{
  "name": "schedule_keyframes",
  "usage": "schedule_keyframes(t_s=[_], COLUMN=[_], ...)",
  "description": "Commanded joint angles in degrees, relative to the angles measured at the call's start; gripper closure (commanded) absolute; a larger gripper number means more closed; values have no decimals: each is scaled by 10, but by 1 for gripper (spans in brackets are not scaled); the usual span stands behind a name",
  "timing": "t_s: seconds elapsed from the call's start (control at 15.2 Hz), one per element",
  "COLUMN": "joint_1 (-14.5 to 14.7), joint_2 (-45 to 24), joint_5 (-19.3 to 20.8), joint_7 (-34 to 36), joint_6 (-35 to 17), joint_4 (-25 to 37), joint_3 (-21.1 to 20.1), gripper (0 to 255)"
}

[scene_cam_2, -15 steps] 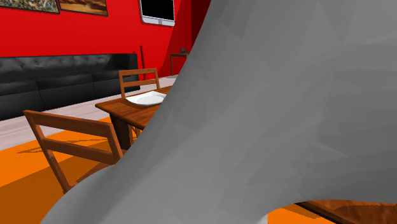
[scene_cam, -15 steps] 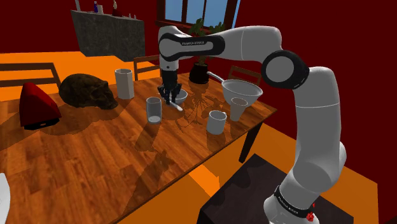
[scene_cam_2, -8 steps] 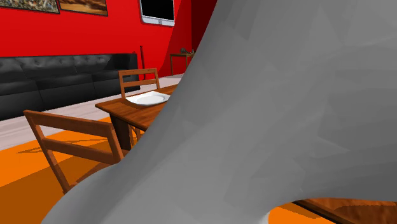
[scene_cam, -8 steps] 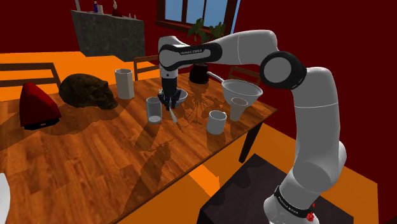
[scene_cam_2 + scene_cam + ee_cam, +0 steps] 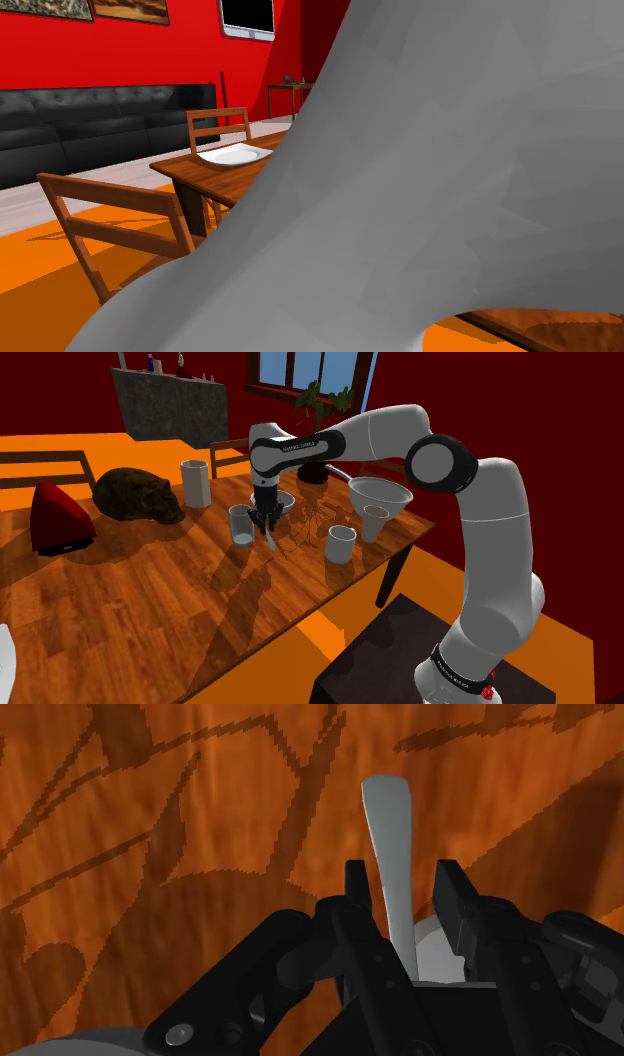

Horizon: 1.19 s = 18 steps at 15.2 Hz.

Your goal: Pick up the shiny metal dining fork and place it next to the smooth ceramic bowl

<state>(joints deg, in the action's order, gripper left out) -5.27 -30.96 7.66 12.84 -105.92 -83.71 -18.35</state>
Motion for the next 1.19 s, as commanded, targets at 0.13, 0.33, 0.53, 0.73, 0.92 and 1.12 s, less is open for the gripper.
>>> schedule_keyframes(t_s=[0.13, 0.33, 0.53, 0.73, 0.92, 1.12], joint_1=[0, 1, 1, 1, 1, 0], joint_2=[-13, -22, -25, -25, -25, -22], joint_5=[3, 5, 6, 6, 6, 6], joint_7=[1, 2, 3, 3, 3, 2], joint_6=[-23, -42, -47, -47, -47, -47], joint_4=[-19, -29, -32, -32, -32, -34], joint_3=[2, 3, 4, 4, 4, 3], gripper=[255, 255, 255, 255, 255, 0])
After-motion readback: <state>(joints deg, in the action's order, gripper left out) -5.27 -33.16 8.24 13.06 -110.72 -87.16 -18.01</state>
